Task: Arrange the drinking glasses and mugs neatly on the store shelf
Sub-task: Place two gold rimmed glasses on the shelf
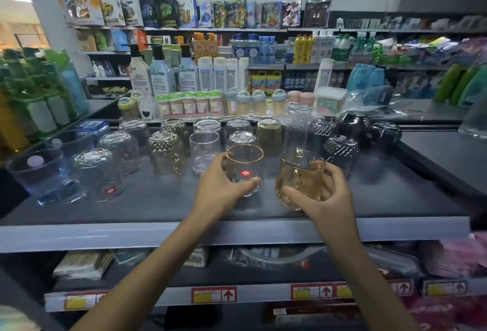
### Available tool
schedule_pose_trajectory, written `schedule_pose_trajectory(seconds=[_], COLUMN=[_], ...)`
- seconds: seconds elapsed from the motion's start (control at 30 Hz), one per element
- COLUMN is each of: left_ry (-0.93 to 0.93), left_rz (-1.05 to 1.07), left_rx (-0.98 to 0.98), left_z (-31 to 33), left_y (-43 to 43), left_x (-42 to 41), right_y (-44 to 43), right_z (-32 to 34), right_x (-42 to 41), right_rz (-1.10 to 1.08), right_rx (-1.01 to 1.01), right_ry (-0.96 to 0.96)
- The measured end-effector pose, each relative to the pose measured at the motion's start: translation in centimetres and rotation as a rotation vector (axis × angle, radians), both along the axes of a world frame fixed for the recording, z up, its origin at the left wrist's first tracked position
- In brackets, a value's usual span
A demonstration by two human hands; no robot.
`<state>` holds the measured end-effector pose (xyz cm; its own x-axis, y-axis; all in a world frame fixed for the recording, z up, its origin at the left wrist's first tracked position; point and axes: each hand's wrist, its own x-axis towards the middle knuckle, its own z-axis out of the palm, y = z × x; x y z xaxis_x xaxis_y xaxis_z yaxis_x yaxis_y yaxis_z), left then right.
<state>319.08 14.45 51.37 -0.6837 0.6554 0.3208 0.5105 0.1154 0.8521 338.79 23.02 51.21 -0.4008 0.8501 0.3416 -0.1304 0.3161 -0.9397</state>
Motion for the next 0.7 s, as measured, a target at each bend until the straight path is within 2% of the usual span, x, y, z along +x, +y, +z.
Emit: schedule_pose_trajectory(seconds=[0.13,0.23,0.33,0.4,0.5,0.6,0.7], left_ry=[-0.007,0.205,0.371,0.327,0.113,-0.04,-0.057], left_rz=[0.003,0.121,0.038,-0.104,-0.257,-0.306,-0.289], left_rx=[-0.007,0.101,0.25,0.233,0.131,0.107,0.12], left_z=[-0.1,0.4,2.0,3.1,3.8,3.8,4.0], left_y=[-0.4,-2.1,-3.9,-3.9,-2.2,-0.2,1.3], left_x=[0.0,0.9,3.8,6.3,8.9,10.7,11.8], right_y=[0.3,0.5,0.7,0.7,0.6,0.9,1.5], right_z=[0.0,0.1,0.5,0.7,0.6,0.3,0.1], right_x=[0.6,1.5,2.6,3.2,3.9,4.9,5.8], right_rz=[0.029,0.035,0.026,0.032,0.057,0.054,0.042], right_rx=[0.005,0.034,0.135,0.192,0.225,0.202,0.184], right_ry=[-0.027,-0.06,-0.092,-0.09,-0.072,-0.043,-0.041])
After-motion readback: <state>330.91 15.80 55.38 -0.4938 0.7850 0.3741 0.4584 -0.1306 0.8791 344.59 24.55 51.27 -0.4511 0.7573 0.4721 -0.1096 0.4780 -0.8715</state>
